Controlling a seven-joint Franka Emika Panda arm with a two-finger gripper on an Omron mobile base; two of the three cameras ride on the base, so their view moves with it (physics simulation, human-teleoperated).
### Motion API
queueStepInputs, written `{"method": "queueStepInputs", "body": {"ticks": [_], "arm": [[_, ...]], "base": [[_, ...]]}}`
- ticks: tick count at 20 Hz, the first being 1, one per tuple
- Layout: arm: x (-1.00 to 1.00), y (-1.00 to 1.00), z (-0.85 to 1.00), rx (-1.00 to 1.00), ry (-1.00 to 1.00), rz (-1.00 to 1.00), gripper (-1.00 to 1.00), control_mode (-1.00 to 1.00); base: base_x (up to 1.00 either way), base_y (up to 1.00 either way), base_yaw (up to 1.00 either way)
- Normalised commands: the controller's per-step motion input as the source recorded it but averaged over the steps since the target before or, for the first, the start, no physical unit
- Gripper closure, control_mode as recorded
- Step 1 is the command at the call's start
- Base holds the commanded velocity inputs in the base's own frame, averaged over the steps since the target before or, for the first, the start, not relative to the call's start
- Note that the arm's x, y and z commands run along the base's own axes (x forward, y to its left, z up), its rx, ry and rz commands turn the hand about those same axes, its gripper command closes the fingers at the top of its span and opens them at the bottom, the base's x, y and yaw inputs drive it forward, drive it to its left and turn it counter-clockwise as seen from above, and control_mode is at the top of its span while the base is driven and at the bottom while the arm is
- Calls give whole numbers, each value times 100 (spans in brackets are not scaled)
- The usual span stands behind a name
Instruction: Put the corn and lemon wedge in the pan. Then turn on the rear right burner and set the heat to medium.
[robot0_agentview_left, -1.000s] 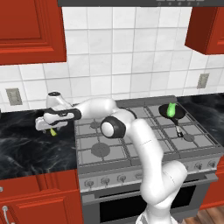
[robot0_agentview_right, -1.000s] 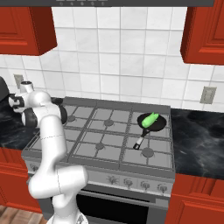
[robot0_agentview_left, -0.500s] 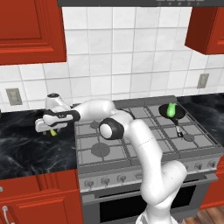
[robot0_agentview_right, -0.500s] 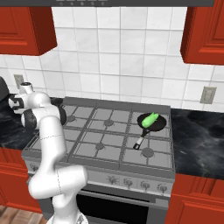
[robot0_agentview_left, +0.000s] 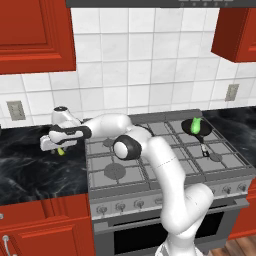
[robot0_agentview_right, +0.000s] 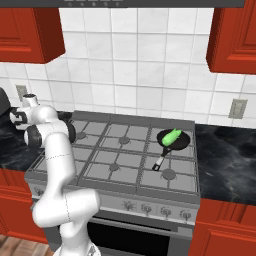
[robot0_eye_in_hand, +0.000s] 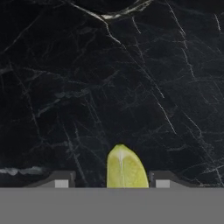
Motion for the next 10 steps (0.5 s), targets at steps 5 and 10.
{"method": "queueStepInputs", "body": {"ticks": [5, 10], "arm": [[0, 0, 0, 0, 0, 0, 100, -100], [0, 0, 0, 0, 0, 0, 100, -100]], "base": [[0, 0, 0], [0, 0, 0]]}}
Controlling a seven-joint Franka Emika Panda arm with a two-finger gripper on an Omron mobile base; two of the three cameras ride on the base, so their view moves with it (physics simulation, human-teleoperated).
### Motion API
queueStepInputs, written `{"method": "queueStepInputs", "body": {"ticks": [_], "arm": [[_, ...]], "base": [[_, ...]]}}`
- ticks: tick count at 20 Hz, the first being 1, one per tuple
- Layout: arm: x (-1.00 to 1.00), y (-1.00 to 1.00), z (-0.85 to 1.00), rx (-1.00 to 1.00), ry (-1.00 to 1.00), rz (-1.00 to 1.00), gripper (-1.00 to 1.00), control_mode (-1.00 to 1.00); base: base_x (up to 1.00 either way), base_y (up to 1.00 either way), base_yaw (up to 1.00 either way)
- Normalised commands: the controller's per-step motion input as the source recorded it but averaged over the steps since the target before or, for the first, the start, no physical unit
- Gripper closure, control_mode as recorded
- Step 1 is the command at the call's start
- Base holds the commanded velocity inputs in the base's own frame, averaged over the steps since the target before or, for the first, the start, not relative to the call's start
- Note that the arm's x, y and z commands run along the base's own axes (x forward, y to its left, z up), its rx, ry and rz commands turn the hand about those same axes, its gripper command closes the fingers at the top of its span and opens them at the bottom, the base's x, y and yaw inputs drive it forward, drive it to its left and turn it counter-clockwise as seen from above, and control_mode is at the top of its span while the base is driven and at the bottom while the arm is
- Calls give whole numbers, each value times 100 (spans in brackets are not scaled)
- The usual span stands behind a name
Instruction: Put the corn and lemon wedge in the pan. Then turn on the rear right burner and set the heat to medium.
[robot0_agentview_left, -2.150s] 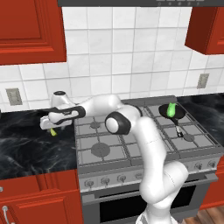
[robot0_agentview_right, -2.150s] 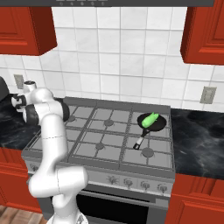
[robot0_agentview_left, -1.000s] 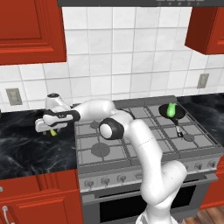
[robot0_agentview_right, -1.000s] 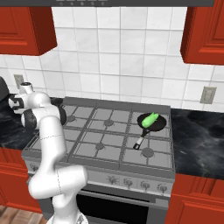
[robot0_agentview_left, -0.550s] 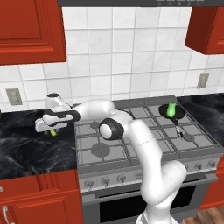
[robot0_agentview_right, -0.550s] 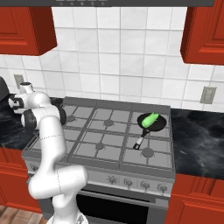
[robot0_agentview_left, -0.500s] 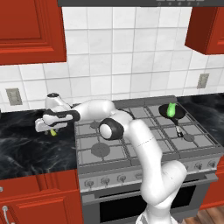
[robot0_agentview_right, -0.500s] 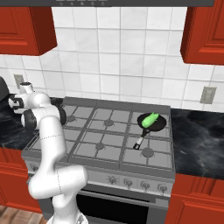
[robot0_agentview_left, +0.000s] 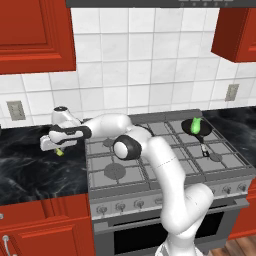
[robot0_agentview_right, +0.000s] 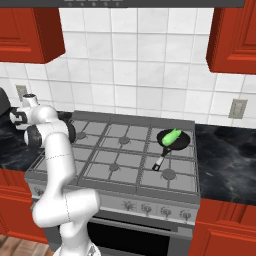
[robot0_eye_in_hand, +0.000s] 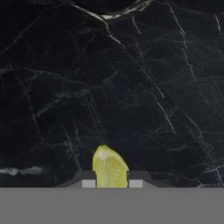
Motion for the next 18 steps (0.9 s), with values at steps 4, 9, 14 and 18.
{"method": "queueStepInputs", "body": {"ticks": [4, 9, 14, 18], "arm": [[0, -11, 0, 0, 0, 0, 100, -100], [-22, -28, 19, 0, -1, 0, 100, -100], [-25, -38, 26, 0, 0, 0, 100, -100], [-18, -49, 11, 0, 0, 0, 100, -100]], "base": [[0, 0, 0], [0, 0, 0], [0, 0, 0], [0, 0, 0]]}}
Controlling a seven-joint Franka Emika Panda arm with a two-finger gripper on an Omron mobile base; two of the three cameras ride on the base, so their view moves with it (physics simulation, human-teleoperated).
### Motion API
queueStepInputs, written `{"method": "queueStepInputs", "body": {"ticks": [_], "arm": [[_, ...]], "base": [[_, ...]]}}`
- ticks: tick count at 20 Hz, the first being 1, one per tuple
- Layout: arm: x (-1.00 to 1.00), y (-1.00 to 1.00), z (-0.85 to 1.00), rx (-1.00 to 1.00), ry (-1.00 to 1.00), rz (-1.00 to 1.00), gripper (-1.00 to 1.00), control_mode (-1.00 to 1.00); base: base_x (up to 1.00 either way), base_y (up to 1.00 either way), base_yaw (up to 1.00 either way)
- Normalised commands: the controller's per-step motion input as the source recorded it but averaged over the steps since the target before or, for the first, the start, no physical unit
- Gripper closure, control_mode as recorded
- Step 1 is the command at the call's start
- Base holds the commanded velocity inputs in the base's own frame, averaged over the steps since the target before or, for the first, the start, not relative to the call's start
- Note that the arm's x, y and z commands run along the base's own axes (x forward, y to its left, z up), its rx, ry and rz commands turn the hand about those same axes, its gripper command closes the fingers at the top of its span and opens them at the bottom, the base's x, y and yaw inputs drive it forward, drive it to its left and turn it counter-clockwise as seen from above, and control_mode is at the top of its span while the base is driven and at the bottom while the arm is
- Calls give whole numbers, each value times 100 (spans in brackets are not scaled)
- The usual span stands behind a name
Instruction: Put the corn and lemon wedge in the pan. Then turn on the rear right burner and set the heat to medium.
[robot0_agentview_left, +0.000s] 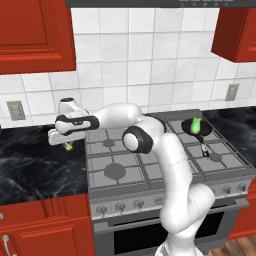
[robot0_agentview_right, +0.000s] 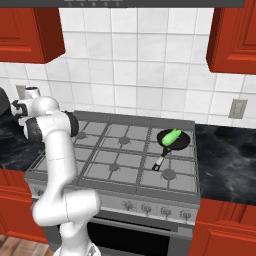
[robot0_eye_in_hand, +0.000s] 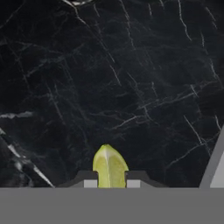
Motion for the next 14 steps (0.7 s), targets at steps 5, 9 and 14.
{"method": "queueStepInputs", "body": {"ticks": [5, 9, 14], "arm": [[-1, -62, 5, 0, 0, 0, 100, -100], [0, -63, 11, 0, 0, 0, 100, -100], [0, -72, 38, 0, 0, -1, 100, -100]], "base": [[0, 0, 0], [0, 0, 0], [0, 0, 0]]}}
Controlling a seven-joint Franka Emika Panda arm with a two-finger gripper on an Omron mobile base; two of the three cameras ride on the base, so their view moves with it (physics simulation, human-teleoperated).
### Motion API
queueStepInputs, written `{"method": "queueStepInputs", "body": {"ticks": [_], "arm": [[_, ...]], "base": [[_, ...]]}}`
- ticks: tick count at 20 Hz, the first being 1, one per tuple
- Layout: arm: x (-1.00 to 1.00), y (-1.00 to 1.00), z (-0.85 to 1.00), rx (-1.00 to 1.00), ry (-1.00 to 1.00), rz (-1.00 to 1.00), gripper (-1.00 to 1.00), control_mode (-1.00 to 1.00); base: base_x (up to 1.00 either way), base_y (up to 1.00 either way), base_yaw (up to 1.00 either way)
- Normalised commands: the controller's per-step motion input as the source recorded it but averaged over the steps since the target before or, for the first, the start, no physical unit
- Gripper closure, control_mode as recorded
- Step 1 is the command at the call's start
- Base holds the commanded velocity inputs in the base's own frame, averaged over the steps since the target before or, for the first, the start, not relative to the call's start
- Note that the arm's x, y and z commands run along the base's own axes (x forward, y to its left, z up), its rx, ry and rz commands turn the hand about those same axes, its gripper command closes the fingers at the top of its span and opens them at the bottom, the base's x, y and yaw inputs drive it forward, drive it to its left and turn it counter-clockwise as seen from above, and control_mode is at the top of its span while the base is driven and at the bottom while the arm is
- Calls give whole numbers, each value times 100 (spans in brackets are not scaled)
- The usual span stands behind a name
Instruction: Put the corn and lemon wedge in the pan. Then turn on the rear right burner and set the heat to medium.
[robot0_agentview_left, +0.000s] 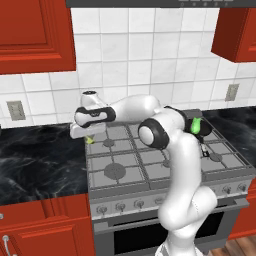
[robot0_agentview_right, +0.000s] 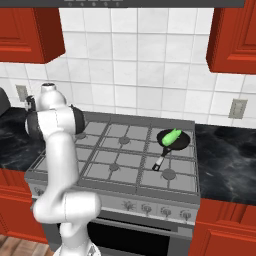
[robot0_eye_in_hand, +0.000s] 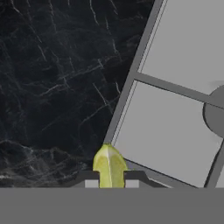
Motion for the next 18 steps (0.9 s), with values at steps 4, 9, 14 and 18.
{"method": "queueStepInputs", "body": {"ticks": [4, 9, 14, 18], "arm": [[-3, -78, 41, 0, 0, -3, 100, -100], [-32, -79, 34, 0, 0, -4, 100, -100], [-22, -79, 37, 0, 0, -3, 100, -100], [-14, -87, 28, 0, 0, -3, 100, -100]], "base": [[0, 0, 0], [0, 0, 0], [0, 0, 0], [0, 0, 0]]}}
